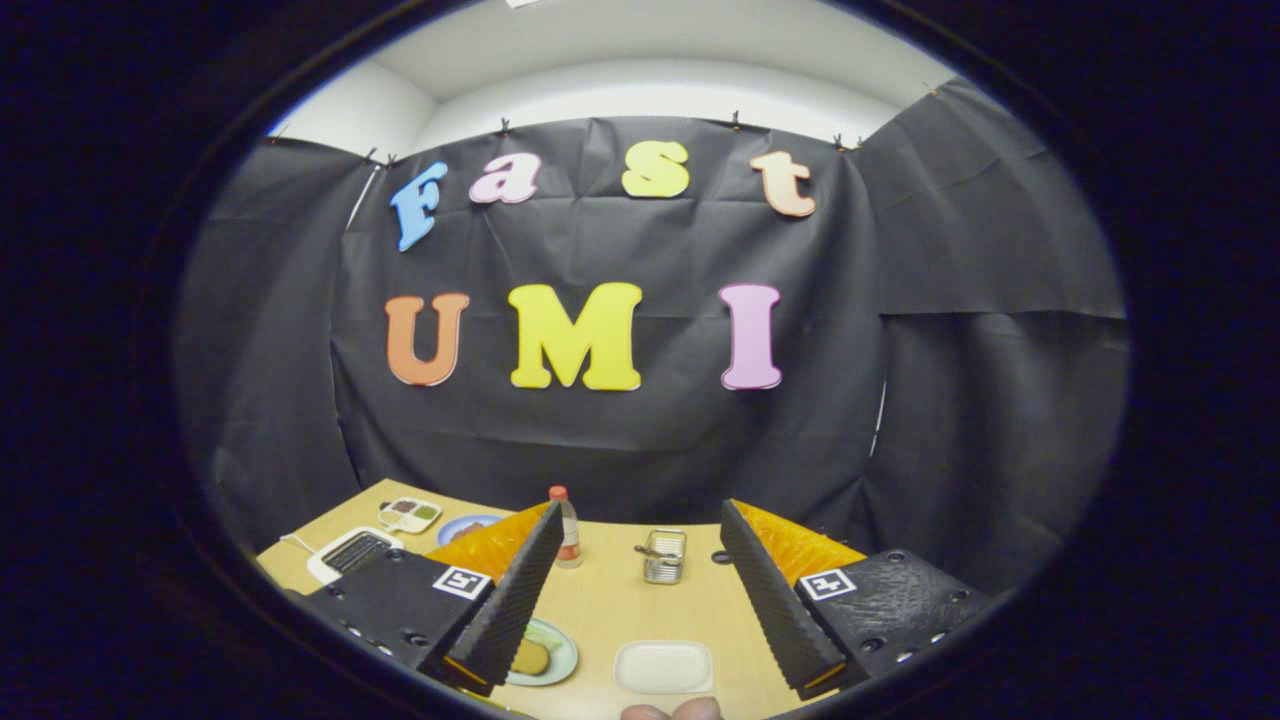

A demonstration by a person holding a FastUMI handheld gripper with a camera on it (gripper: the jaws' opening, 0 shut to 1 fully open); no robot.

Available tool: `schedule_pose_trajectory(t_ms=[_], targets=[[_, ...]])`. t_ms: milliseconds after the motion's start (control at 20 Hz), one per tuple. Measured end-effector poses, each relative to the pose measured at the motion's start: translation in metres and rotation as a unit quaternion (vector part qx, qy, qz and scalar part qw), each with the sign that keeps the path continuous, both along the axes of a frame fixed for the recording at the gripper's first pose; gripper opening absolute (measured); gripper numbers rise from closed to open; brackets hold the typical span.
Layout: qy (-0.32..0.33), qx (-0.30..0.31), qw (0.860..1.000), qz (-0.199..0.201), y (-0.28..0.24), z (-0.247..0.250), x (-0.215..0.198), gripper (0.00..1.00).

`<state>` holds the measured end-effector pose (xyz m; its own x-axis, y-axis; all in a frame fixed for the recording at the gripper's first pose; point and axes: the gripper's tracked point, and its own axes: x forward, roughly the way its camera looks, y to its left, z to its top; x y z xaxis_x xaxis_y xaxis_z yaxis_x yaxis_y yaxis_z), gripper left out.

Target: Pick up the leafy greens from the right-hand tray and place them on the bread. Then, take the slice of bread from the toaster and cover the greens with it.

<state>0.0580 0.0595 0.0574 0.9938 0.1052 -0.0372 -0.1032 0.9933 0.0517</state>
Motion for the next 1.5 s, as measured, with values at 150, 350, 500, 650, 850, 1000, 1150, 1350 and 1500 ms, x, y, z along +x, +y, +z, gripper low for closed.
schedule_pose_trajectory(t_ms=[150,350,500,650,850,1000,1150,1350,1500], targets=[[-0.016,0.025,0.999,-0.012,-0.027,0.016,-0.016,0.95],[-0.041,0.036,0.998,-0.028,-0.052,0.028,-0.043,0.96],[-0.052,0.023,0.998,-0.024,-0.052,0.030,-0.058,0.96],[-0.065,0.024,0.997,-0.020,-0.053,0.040,-0.068,0.96],[-0.059,0.029,0.998,-0.017,-0.054,0.040,-0.070,0.96],[-0.065,0.026,0.997,-0.022,-0.053,0.046,-0.072,0.96],[-0.062,0.026,0.997,-0.025,-0.051,0.047,-0.073,0.97],[-0.065,0.028,0.997,-0.034,-0.055,0.052,-0.074,0.96],[-0.069,0.029,0.997,-0.035,-0.053,0.055,-0.074,0.97]])
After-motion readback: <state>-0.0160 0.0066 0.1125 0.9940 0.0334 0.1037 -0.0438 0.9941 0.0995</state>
